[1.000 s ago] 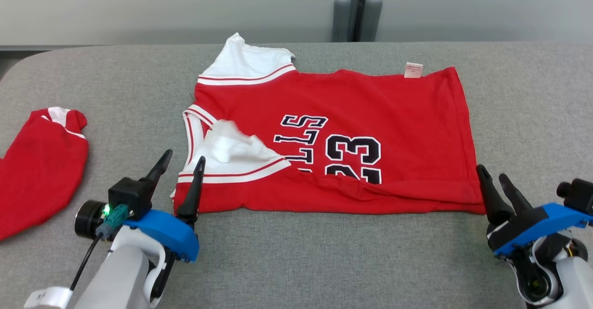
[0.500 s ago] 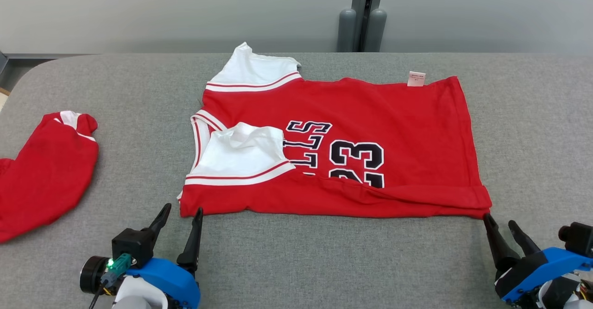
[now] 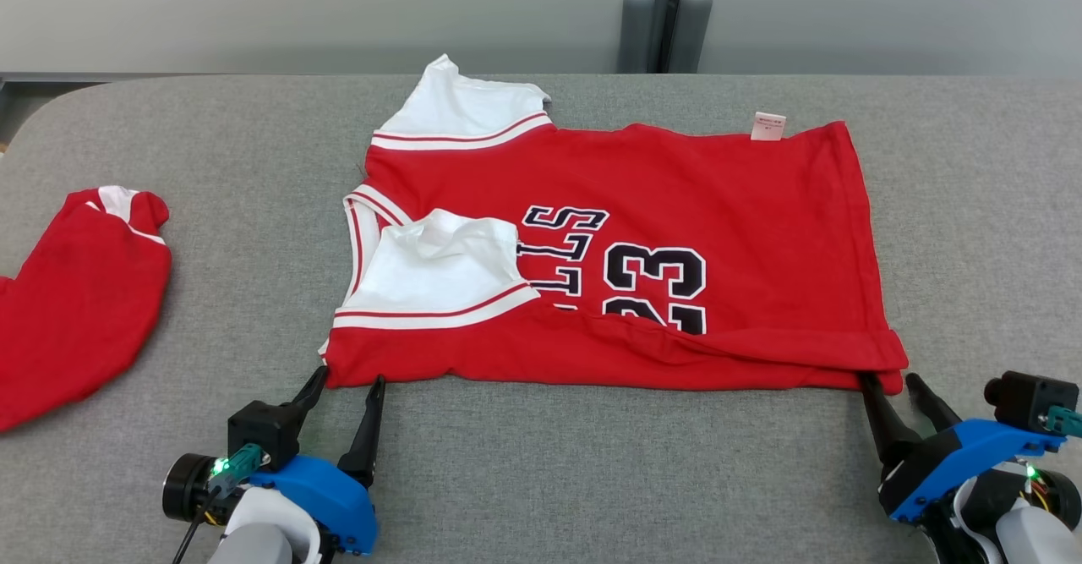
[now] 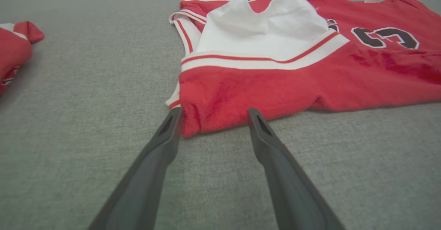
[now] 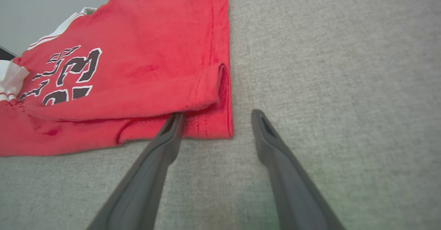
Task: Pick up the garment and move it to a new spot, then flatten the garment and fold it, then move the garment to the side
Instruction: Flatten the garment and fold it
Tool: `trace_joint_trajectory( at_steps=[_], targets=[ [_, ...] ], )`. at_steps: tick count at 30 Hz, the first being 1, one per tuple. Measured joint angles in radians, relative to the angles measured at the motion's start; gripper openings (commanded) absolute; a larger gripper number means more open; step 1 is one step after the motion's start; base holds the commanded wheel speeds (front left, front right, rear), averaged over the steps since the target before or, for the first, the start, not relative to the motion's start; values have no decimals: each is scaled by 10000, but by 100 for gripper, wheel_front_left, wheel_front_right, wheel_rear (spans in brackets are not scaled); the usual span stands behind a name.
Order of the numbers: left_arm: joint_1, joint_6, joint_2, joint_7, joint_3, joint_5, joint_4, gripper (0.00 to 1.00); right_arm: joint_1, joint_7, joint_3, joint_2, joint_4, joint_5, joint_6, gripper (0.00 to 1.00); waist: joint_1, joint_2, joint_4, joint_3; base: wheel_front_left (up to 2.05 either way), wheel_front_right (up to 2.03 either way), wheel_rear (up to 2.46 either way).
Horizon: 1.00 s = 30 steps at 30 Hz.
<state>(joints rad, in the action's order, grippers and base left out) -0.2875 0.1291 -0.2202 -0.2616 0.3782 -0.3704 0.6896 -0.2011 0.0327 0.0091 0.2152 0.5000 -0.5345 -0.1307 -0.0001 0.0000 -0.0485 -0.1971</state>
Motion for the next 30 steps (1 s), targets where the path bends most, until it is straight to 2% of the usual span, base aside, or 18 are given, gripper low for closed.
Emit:
trace_joint_trajectory(
  at_steps=[10,11,12,13,14,15,22,30],
  targets=[
    [-581,0,-25,-13,550,-364,696,100,-785,-353,418,-46,798,54,0,100,0,0,63,-251,0,0,0],
    [-647,0,-29,-13,560,-401,727,100,-862,-364,468,-48,874,44,0,62,0,0,60,-271,0,0,0],
    [-695,2,-29,-13,566,-447,769,91,-929,-437,504,-54,959,27,0,27,0,0,58,-288,0,0,0],
    [-731,2,-25,-13,571,-485,832,52,-989,-454,541,-54,1026,0,0,0,0,0,48,-299,0,0,0],
    [-774,4,-19,-13,583,-531,920,24,-1041,-481,587,-54,1097,-56,0,0,0,0,38,-307,0,0,0],
    [-827,4,-23,-15,600,-541,1009,1,-1073,-541,633,-54,1170,-79,2,0,0,0,31,-307,0,0,0],
    [-833,4,-33,-12,589,-614,918,0,-1083,-978,1041,-61,1377,-497,0,0,2,0,-61,-22,0,0,0],
    [462,4,-161,-12,184,-416,-334,0,-62,-1116,1181,136,679,-1187,0,0,1,0,-92,751,0,0,0]
  ],
)
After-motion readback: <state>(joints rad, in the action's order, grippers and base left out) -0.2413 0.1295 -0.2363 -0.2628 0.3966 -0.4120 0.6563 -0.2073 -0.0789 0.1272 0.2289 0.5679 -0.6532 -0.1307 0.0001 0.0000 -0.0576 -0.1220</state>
